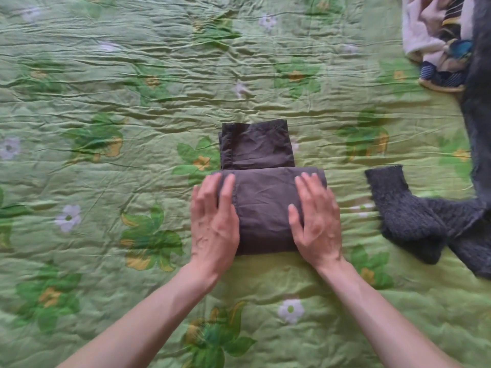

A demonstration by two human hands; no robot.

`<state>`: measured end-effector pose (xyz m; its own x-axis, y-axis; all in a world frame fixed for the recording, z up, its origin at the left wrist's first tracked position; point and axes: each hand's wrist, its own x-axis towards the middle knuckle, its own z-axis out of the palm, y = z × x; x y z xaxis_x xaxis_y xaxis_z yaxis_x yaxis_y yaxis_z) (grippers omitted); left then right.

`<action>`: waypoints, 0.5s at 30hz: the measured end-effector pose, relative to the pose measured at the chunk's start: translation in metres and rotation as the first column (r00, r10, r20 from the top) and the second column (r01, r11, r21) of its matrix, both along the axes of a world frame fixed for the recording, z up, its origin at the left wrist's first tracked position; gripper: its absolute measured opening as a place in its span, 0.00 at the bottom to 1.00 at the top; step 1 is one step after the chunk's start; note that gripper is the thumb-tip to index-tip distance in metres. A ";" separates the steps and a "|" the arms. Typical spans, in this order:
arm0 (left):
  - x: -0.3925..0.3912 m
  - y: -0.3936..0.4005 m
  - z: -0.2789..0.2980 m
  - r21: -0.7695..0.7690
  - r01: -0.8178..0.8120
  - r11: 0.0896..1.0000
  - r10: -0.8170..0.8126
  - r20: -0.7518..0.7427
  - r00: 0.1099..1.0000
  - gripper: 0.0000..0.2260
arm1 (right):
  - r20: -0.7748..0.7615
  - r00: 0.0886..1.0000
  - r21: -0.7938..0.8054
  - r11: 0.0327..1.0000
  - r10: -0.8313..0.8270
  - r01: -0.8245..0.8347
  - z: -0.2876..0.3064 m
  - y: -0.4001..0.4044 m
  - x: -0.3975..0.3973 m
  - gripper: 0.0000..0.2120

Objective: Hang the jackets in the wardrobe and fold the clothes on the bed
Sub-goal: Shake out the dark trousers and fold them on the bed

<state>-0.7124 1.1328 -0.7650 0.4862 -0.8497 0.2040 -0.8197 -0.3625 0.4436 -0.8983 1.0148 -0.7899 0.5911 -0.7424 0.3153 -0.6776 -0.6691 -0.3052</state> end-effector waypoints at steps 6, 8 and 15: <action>-0.007 0.018 -0.013 0.363 0.367 0.857 -0.408 0.041 0.912 0.41 | -0.212 0.962 0.068 0.985 0.170 -0.159 -0.014 -0.006 -0.005 0.30; -0.006 0.015 -0.012 0.433 0.382 0.816 -0.439 0.037 0.898 0.48 | -0.250 0.952 0.075 0.984 0.174 -0.160 -0.014 -0.008 -0.003 0.31; -0.014 0.008 -0.008 0.604 0.315 0.732 -0.474 0.120 0.872 0.48 | -0.240 0.951 0.071 0.981 0.192 -0.180 -0.004 -0.006 -0.008 0.33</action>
<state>-0.7269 1.1403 -0.7730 0.0801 -0.9524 -0.2940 -0.9951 -0.0934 0.0317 -0.9065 1.0088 -0.7941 0.7749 -0.6223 0.1105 -0.6001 -0.7793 -0.1803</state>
